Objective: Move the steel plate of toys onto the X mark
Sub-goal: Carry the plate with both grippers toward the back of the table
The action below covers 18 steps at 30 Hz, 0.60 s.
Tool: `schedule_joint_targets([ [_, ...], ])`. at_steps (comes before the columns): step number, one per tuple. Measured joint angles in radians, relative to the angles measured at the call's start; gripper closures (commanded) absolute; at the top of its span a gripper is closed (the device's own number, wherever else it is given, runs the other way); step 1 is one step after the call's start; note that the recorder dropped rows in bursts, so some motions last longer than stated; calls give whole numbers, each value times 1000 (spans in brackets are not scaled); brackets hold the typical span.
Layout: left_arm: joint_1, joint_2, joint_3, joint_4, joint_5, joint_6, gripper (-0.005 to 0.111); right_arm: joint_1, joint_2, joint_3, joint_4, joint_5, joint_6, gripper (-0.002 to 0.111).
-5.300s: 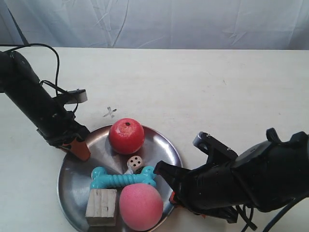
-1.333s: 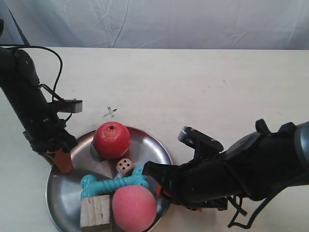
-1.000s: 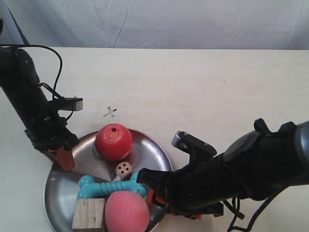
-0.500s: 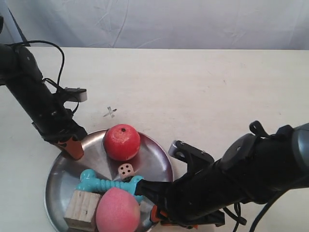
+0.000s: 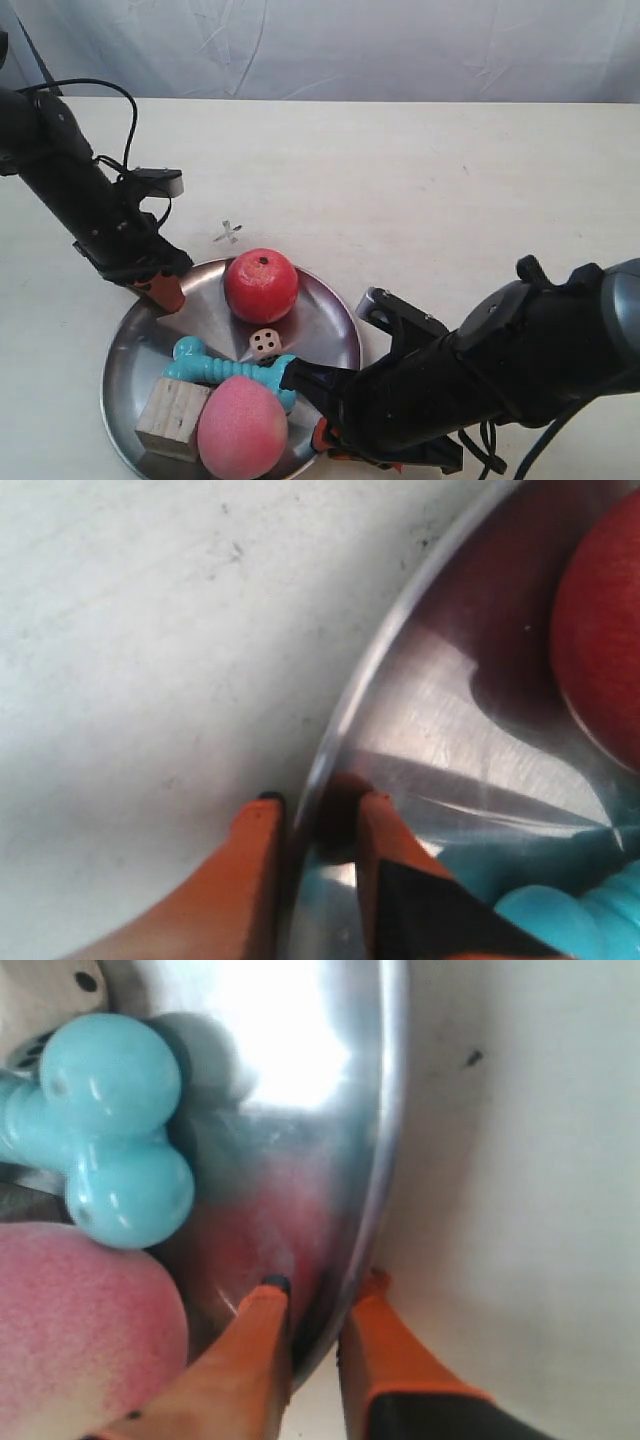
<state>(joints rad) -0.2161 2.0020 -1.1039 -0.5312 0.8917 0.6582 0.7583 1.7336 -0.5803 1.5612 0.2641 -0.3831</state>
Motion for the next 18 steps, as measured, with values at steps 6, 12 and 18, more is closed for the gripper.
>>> schedule_joint_targets([
  [6, -22, 2, -21, 37, 7, -26, 107, 2, -7, 0, 0, -4, 2, 109],
  [12, -31, 16, -58, 91, 60, -87, 107, 2, -11, 0, 0, 21, 2, 109],
  [18, -31, 23, -89, 125, 113, -105, 107, 2, -23, 2, -4, 53, 14, 109],
])
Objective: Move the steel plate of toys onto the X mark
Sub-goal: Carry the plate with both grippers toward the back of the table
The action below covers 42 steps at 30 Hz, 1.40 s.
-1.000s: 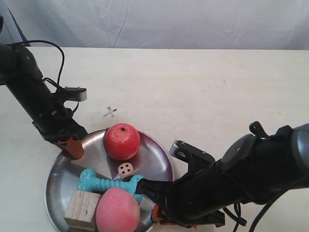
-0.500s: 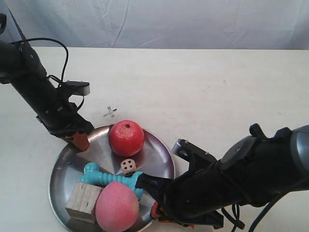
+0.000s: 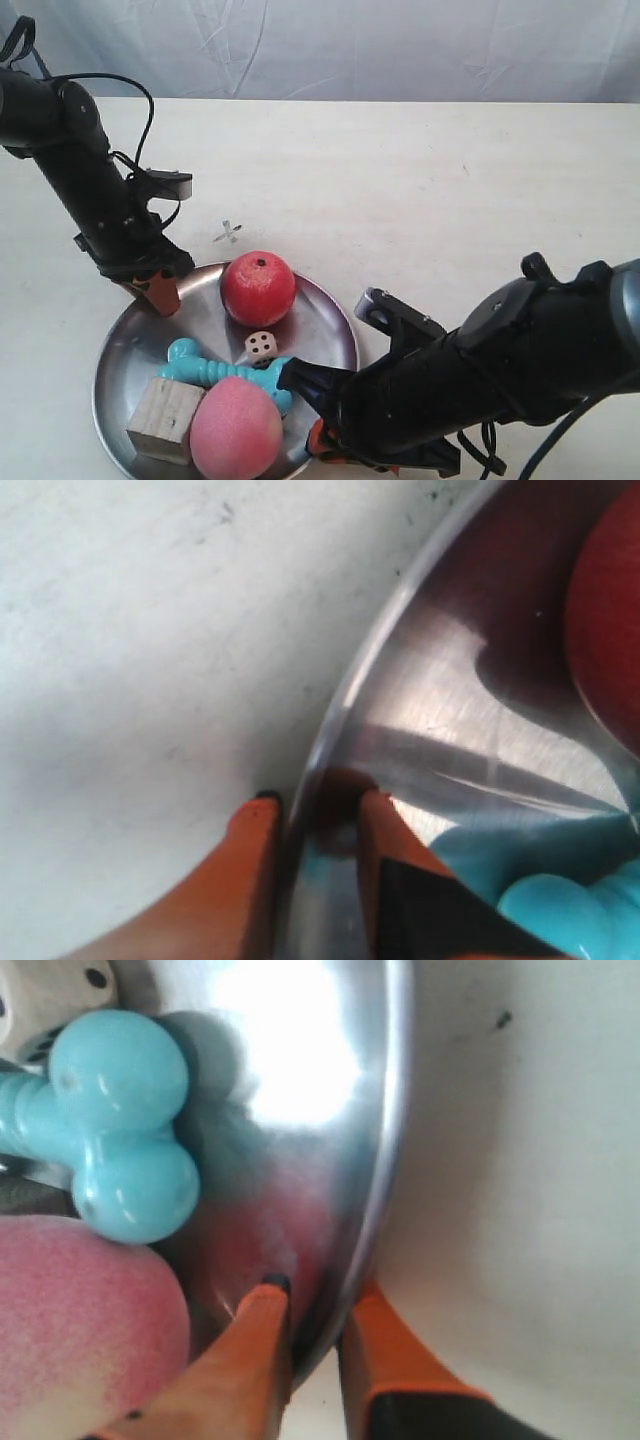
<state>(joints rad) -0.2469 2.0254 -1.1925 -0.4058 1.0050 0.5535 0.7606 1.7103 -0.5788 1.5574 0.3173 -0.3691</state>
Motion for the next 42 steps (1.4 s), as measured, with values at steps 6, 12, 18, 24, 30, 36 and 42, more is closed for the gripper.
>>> schedule_joint_targets([
  [6, 0, -10, -7, 20, 13, -7, 107, 0, -30, 0, -8, 5, 9, 109],
  [12, 0, -23, -9, 28, 9, -7, 107, 0, -54, 0, -25, -16, 11, 109],
  [18, 0, -28, -9, 32, 3, -11, 107, 0, -54, -4, -32, -36, 11, 109],
  [24, 0, -28, -35, 82, 13, -19, 107, 0, -54, -40, -64, -51, 13, 109],
  [30, 0, -28, -112, 119, 54, -30, 107, -7, -46, -68, -69, -69, 19, 109],
  [36, 0, -28, -172, 146, 62, -48, 107, -82, -42, -103, -104, -43, 14, 109],
  [42, 2, -28, -231, 176, 67, -70, 107, -170, -42, -149, -141, -52, 11, 109],
])
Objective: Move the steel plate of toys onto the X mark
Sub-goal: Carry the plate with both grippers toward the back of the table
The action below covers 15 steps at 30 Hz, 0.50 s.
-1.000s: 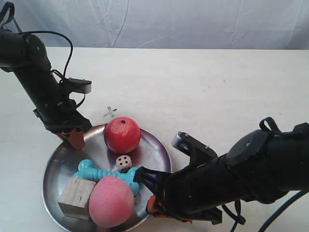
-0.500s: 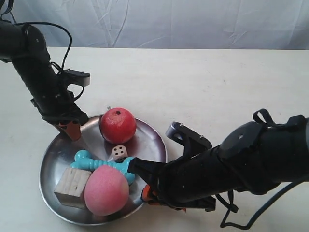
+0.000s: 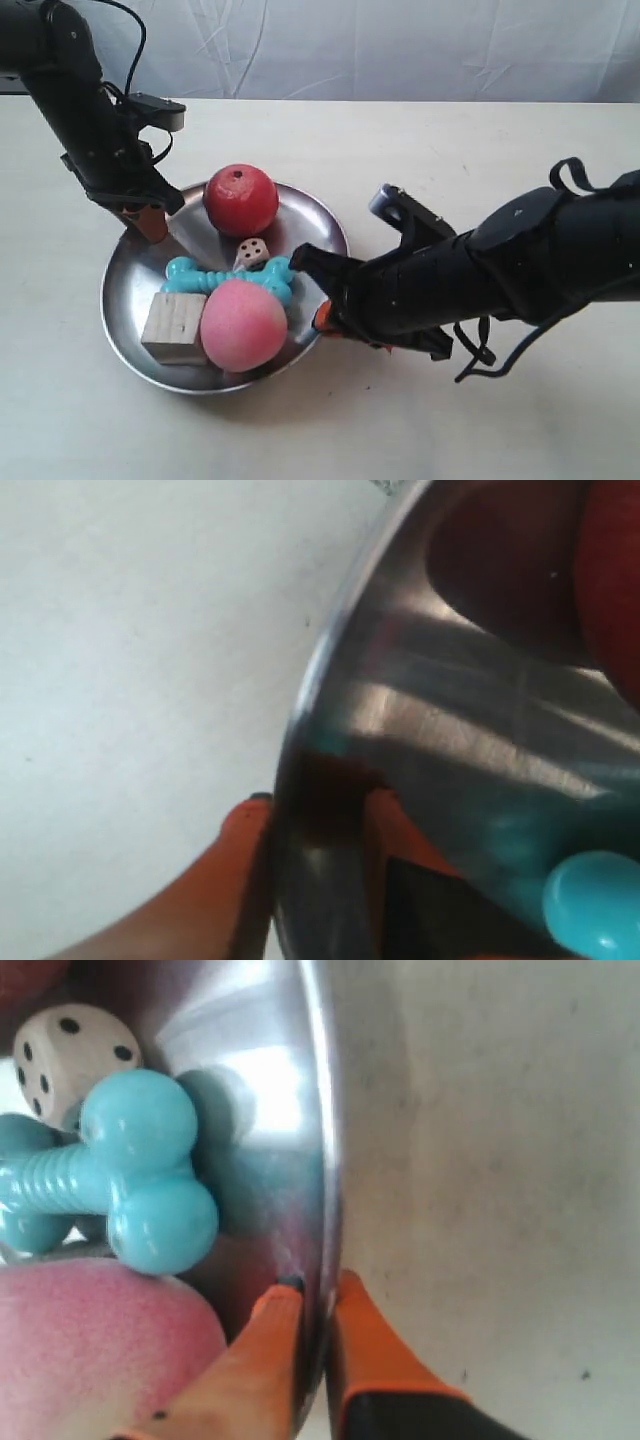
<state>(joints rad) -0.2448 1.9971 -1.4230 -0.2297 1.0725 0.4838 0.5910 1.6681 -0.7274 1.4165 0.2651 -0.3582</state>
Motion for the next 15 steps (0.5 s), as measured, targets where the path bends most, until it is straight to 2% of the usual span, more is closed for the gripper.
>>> schedule_joint_targets([
  [6, 2, 35, -107, 44, 19, -14, 107, -62, 40, -81, -47, -16, -23, 109],
  [15, 2, 226, -299, 134, 52, -36, 107, -121, 303, -274, -136, -19, -3, 109],
])
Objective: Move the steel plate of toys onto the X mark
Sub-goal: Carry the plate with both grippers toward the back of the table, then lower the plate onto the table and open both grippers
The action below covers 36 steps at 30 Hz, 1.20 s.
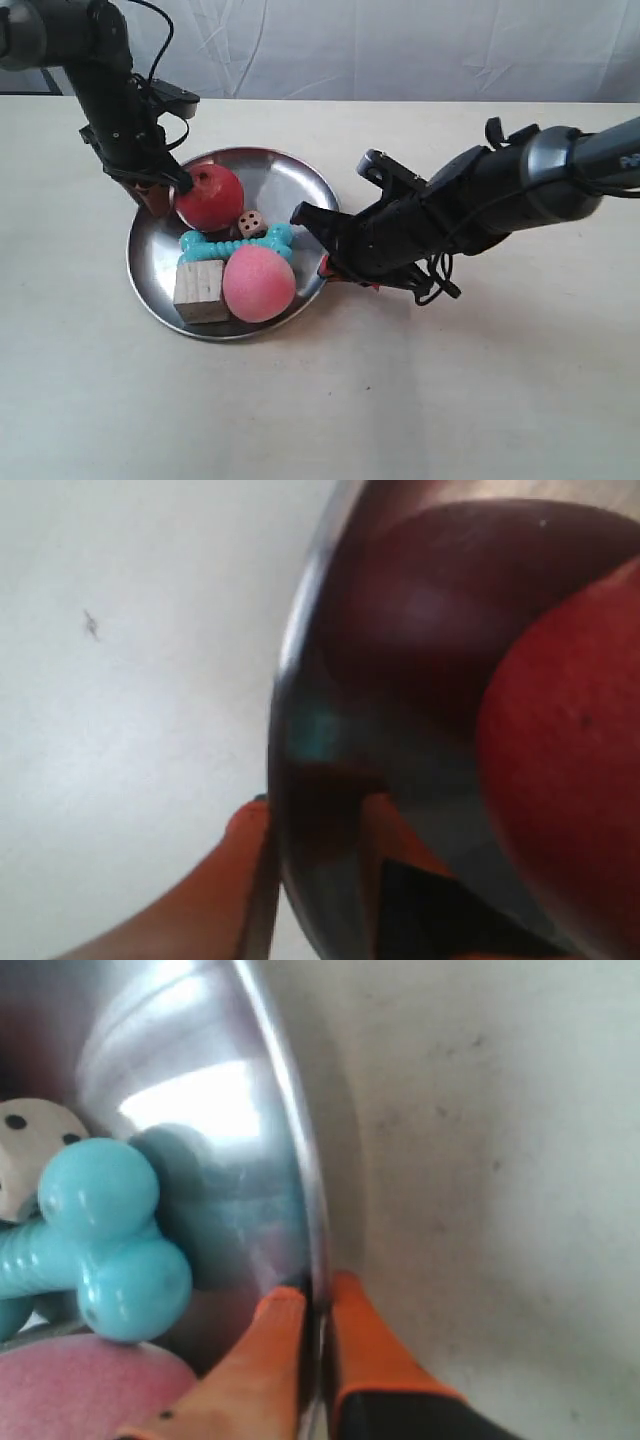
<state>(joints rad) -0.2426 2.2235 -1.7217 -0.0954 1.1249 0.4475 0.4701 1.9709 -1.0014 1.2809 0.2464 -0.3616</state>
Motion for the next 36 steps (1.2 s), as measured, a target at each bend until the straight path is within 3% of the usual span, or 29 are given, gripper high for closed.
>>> schedule_joint_targets([
  [8, 13, 61, -58, 76, 57, -40, 107, -10, 122, -150, -177, 14, 77, 109],
  [17, 13, 65, -62, 76, 57, -56, 105, -12, 131, -184, -428, 44, 293, 109],
  [19, 13, 65, -62, 71, 57, -56, 99, -12, 131, -185, -442, 50, 307, 105],
  [25, 13, 67, -62, 66, 57, -79, 72, -12, 131, -193, -473, 66, 304, 77],
  [36, 5, 67, -62, 25, 59, -98, 53, -10, 127, -196, -492, 94, 299, 77],
])
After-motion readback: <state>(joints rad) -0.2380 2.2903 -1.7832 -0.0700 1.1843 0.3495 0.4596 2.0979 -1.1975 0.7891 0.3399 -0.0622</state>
